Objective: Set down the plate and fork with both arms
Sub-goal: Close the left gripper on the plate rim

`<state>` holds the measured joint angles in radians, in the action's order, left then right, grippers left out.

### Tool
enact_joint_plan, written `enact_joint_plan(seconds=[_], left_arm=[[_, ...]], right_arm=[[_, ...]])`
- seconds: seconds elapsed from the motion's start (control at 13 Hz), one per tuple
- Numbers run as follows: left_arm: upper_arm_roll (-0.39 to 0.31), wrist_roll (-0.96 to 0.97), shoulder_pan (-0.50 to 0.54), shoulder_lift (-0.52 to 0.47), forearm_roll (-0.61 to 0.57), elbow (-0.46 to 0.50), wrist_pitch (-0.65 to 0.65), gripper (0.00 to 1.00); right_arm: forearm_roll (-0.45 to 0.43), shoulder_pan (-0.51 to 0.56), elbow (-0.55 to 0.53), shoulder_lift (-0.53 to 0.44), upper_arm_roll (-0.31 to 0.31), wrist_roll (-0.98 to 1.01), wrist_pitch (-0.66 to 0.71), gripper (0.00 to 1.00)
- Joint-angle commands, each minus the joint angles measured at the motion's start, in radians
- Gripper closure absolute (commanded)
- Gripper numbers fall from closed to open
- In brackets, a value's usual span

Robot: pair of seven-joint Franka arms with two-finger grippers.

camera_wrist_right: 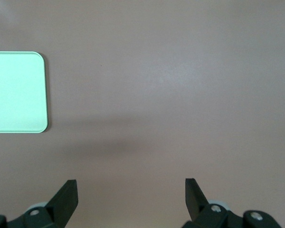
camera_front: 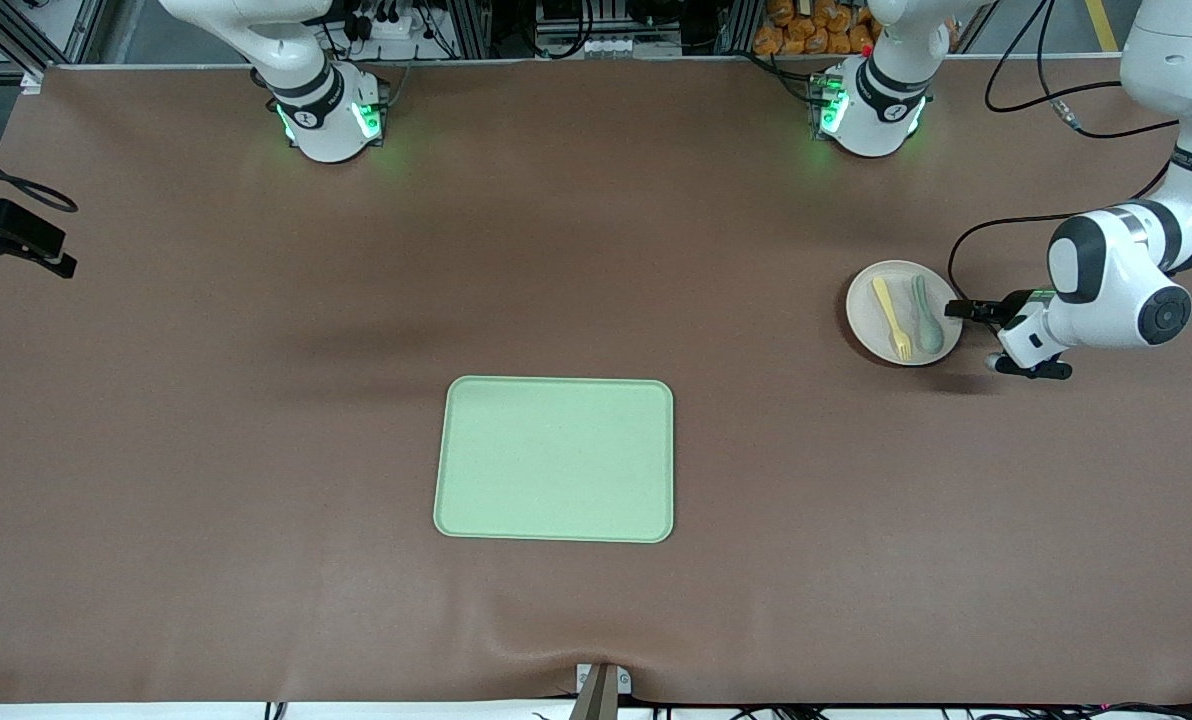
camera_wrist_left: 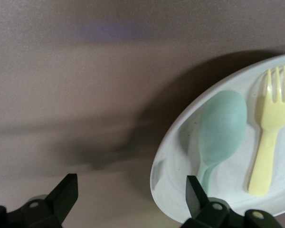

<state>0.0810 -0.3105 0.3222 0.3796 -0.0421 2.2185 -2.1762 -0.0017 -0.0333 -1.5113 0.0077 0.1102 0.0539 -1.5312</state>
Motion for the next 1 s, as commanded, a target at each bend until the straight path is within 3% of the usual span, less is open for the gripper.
enact_joint_plan(seconds=[0.0, 0.46, 0.54, 0.61, 0.69, 0.92], left_arm=[[0.005, -0.002, -0.002, 0.01, -0.018, 0.009, -0.028, 0.0], [0.016, -0.002, -0.008, 0.018, -0.018, 0.009, -0.028, 0.0], [0.016, -0.002, -0.009, 0.018, -0.018, 0.007, -0.028, 0.08], [0.016, -0.002, -0.009, 0.018, -0.018, 0.007, -0.028, 0.42], [0.016, -0.002, -0.009, 0.018, -0.018, 0.007, -0.028, 0.62], [0.02, -0.002, -0.009, 0.018, -0.018, 0.007, -0.028, 0.98]], right_arm=[[0.0, 0.029, 0.005, -0.002, -0.021, 0.006, 0.009, 0.0], [0.002, 0.03, 0.005, -0.002, -0.02, 0.007, 0.009, 0.0], [0.003, 0.03, 0.005, 0.0, -0.02, 0.007, 0.009, 0.0], [0.005, 0.036, 0.005, 0.0, -0.02, 0.007, 0.009, 0.0], [0.005, 0.038, 0.005, 0.0, -0.021, 0.007, 0.009, 0.0], [0.008, 0.039, 0.005, 0.0, -0.021, 0.007, 0.011, 0.0]])
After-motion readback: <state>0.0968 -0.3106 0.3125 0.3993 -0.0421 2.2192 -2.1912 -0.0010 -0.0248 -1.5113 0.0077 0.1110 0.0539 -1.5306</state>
